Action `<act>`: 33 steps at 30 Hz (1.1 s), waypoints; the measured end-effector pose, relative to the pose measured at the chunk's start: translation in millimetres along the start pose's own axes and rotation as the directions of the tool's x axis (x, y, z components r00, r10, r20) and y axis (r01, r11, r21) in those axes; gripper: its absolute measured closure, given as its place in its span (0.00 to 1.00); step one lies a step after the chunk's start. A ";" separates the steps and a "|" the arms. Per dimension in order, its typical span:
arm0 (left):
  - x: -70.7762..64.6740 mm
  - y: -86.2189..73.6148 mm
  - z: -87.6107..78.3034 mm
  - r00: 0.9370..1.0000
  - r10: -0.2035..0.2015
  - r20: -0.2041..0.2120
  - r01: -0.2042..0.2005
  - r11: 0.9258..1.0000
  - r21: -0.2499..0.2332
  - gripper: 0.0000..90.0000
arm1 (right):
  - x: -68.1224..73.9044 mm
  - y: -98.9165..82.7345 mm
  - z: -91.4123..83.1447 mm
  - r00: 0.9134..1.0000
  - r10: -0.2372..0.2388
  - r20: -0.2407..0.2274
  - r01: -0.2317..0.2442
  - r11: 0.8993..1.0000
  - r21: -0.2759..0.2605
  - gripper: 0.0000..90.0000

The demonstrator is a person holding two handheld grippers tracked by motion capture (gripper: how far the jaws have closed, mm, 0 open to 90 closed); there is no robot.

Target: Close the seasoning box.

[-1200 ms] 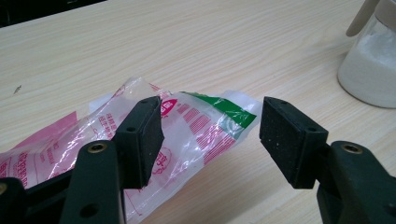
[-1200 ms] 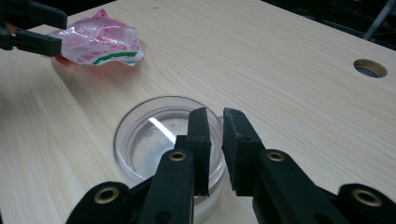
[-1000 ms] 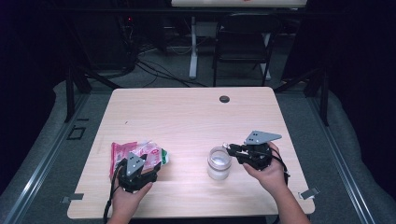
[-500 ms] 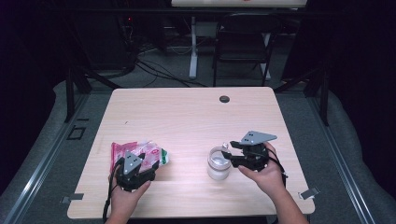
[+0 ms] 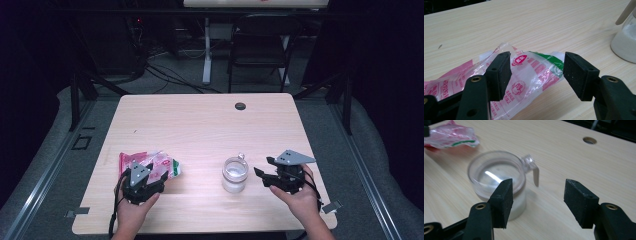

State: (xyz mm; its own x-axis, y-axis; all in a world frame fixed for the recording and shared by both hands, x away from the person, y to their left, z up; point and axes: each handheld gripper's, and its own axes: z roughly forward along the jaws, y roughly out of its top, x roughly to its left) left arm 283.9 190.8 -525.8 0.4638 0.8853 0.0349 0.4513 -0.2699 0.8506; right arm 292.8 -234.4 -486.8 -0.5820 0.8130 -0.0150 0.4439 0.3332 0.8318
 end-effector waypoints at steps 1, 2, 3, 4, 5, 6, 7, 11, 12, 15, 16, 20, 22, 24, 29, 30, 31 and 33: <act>0.1 -0.2 0.1 1.000 -0.002 -0.002 0.002 1.000 -0.001 0.43 | -1.5 -5.3 -0.4 1.000 0.007 0.013 -0.007 1.000 0.006 0.45; 0.2 -0.3 0.2 1.000 -0.005 -0.003 0.005 1.000 -0.001 0.43 | -2.9 -10.7 -0.7 1.000 0.014 0.025 -0.014 1.000 0.012 0.45; 0.2 -0.6 0.4 1.000 -0.006 -0.004 0.006 1.000 -0.002 0.43 | -4.7 -15.9 -1.1 0.999 0.019 0.028 -0.020 1.000 0.021 0.45; 0.2 -0.8 0.8 1.000 -0.008 -0.003 0.008 1.000 -0.001 0.43 | -6.2 -21.1 -1.4 0.999 0.027 0.039 -0.028 0.999 0.025 0.45; 0.5 -0.8 0.9 1.000 -0.003 -0.001 0.003 1.000 0.004 0.43 | -7.7 -25.5 -2.1 0.998 0.034 0.046 -0.036 0.999 0.032 0.45; 0.4 -0.8 0.9 1.000 -0.001 -0.002 0.001 1.000 0.005 0.43 | -9.5 -29.9 -2.8 0.998 0.038 0.052 -0.040 0.999 0.036 0.45; 0.2 -0.8 1.0 1.000 -0.002 -0.003 0.002 1.000 0.005 0.43 | -10.3 -34.2 -3.3 0.997 0.045 0.060 -0.048 0.998 0.035 0.45; 0.6 -1.2 1.3 1.000 -0.002 -0.004 0.002 1.000 0.002 0.43 | -14.6 -52.6 -4.5 0.994 0.071 0.088 -0.072 0.997 0.012 0.45; 0.4 -1.4 1.6 1.000 -0.004 -0.004 0.004 1.000 0.002 0.43 | -15.9 -56.6 -3.6 0.993 0.080 0.085 -0.080 0.997 0.002 0.46; -0.6 -1.7 2.0 1.000 0.004 -0.002 -0.004 1.000 0.006 0.43 | -20.9 -61.8 -2.0 0.992 0.093 0.087 -0.093 0.996 -0.005 0.47; -0.7 -1.8 2.0 1.000 0.005 -0.002 -0.005 1.000 0.005 0.43 | -22.2 -62.8 -1.7 0.991 0.094 0.091 -0.094 0.996 -0.006 0.47; -0.6 -2.5 3.0 1.000 0.005 0.005 -0.005 1.000 0.009 0.43 | -28.3 -68.8 2.3 0.987 0.132 0.087 -0.131 0.991 -0.012 0.47; -1.6 -2.8 3.9 1.000 0.009 0.007 -0.009 1.000 0.012 0.43 | -30.4 -72.3 5.0 0.986 0.135 0.101 -0.135 0.991 0.000 0.48; -2.6 -2.9 4.4 1.000 0.018 0.009 -0.018 1.000 0.018 0.43 | -32.7 -74.7 7.7 0.986 0.132 0.106 -0.134 0.991 0.014 0.48; -4.8 -3.5 6.5 0.999 0.025 0.019 -0.026 0.999 0.024 0.43 | -37.9 -76.9 10.7 0.983 0.157 0.096 -0.161 0.987 0.024 0.48; -5.4 -3.6 6.8 0.999 0.027 0.020 -0.027 0.999 0.026 0.43 | -38.3 -77.0 11.0 0.983 0.161 0.093 -0.164 0.986 0.026 0.48; -6.2 -3.7 7.2 0.999 0.028 0.020 -0.029 0.999 0.026 0.43 | -38.7 -76.9 11.3 0.983 0.162 0.090 -0.165 0.986 0.026 0.48; -7.6 -3.7 7.8 0.999 0.036 0.027 -0.037 0.999 0.032 0.43 | -39.3 -76.5 12.3 0.982 0.167 0.088 -0.170 0.985 0.024 0.48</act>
State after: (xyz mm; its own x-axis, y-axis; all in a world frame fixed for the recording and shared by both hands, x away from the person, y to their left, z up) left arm 284.6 182.2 -533.4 0.5000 0.8645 0.0511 0.4581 -0.3141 0.8316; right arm 290.0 -286.0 -556.6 -0.4376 0.8960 0.0757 0.5526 0.2016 0.8087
